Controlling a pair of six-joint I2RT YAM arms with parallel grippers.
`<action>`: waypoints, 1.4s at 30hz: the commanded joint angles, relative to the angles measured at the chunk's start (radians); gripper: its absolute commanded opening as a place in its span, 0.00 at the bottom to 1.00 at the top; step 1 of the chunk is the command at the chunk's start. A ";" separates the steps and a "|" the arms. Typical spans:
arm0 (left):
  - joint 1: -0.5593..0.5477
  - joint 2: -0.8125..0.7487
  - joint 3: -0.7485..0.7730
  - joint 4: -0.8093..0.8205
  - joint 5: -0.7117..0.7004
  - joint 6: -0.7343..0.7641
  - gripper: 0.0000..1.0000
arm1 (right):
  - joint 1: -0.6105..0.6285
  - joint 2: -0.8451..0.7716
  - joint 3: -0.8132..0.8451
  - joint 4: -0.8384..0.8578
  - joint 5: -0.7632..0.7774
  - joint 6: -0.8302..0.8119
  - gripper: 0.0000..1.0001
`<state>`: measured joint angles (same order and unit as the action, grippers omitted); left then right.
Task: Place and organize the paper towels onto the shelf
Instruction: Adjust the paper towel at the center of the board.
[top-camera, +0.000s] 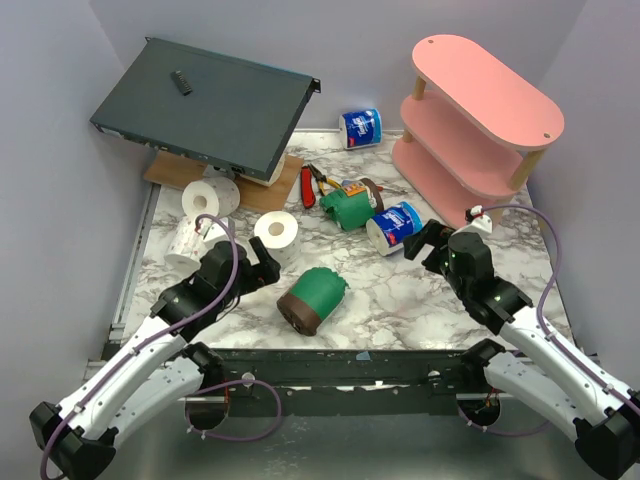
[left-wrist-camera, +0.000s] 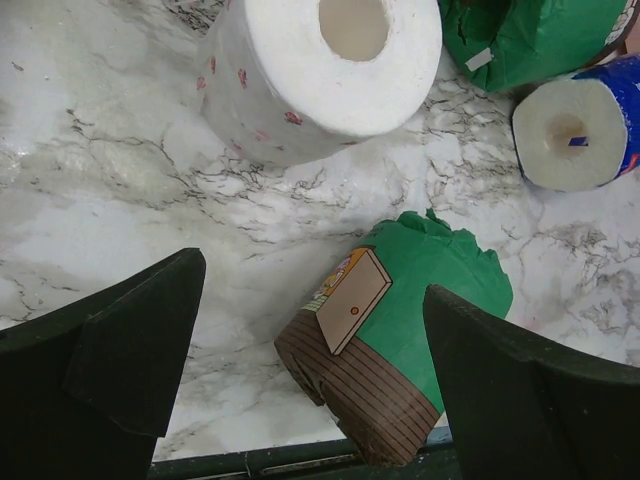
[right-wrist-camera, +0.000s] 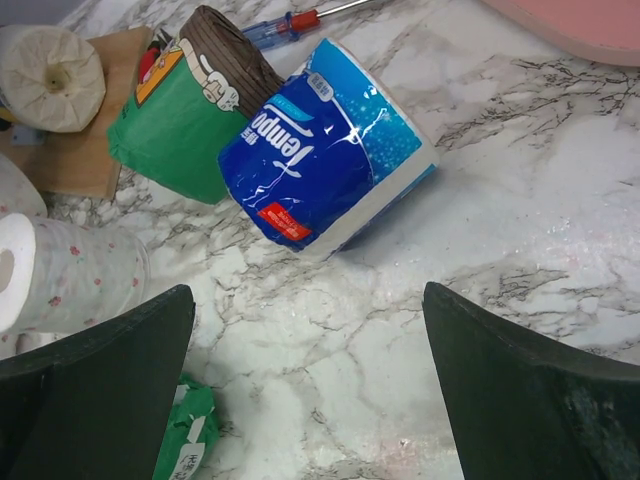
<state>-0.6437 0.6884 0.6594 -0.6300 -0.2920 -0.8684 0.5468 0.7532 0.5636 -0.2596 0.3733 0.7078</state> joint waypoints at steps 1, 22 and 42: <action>-0.003 -0.039 -0.012 0.020 0.010 0.028 0.98 | 0.004 0.005 0.011 -0.021 0.010 -0.019 1.00; -0.004 -0.150 -0.102 0.142 0.155 0.120 0.98 | 0.004 0.056 0.019 0.011 -0.183 -0.067 1.00; -0.005 -0.372 -0.245 -0.013 0.311 -0.136 0.94 | 0.016 0.157 -0.107 0.365 -0.711 -0.048 0.98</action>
<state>-0.6437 0.3752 0.4435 -0.5694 -0.0757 -0.9100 0.5499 0.8837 0.4660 0.0158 -0.2134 0.6651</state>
